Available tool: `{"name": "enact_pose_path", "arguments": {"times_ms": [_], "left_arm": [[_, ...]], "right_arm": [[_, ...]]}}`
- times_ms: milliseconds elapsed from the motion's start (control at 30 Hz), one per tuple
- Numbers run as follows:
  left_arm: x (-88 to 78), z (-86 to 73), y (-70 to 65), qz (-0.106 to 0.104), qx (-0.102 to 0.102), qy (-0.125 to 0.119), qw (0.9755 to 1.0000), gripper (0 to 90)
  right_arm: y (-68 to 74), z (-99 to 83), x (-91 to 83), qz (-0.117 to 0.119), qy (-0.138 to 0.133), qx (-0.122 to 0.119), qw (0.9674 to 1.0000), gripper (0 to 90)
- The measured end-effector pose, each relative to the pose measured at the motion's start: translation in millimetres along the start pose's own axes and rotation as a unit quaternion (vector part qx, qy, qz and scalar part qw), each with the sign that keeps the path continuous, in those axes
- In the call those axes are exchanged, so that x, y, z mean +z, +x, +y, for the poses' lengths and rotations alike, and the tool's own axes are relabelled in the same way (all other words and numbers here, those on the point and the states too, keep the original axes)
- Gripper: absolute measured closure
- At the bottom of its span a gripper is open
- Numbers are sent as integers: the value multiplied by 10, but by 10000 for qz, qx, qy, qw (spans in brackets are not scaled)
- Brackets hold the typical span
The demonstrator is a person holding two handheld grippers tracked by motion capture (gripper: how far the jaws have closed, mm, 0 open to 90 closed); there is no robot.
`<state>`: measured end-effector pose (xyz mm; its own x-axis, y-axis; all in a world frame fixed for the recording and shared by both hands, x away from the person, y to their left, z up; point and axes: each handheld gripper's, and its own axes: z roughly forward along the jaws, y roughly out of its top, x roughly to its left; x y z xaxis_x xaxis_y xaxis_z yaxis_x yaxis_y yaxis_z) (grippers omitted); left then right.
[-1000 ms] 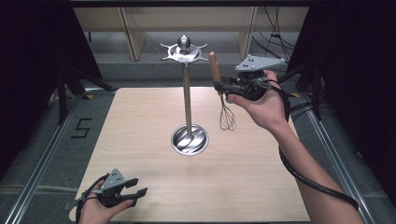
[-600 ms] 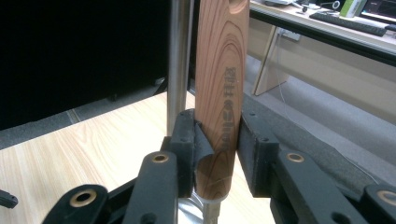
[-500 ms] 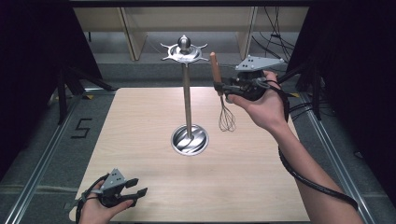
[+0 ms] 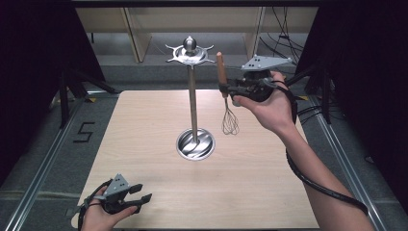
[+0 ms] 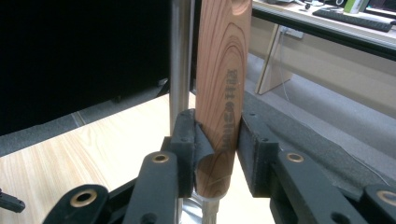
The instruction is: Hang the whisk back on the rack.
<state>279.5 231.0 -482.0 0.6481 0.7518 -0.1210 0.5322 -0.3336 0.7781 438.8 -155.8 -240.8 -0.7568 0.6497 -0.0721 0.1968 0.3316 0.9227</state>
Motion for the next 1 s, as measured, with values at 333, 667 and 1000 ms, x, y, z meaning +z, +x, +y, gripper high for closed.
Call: {"name": "enact_pose_path", "arguments": {"times_ms": [333,667,1000], "left_arm": [[-2,-4,10,-12,93,23,10000,465],[8,-7,3,-21,55,-36,10000,465],[6,-7,3,-26,59,-37,10000,465]], "right_arm": [[-11,8,36,65,56,153,9998,704],[6,23,105,97,64,62,9999,704],[25,31,154,72,164,126,9998,704]]}}
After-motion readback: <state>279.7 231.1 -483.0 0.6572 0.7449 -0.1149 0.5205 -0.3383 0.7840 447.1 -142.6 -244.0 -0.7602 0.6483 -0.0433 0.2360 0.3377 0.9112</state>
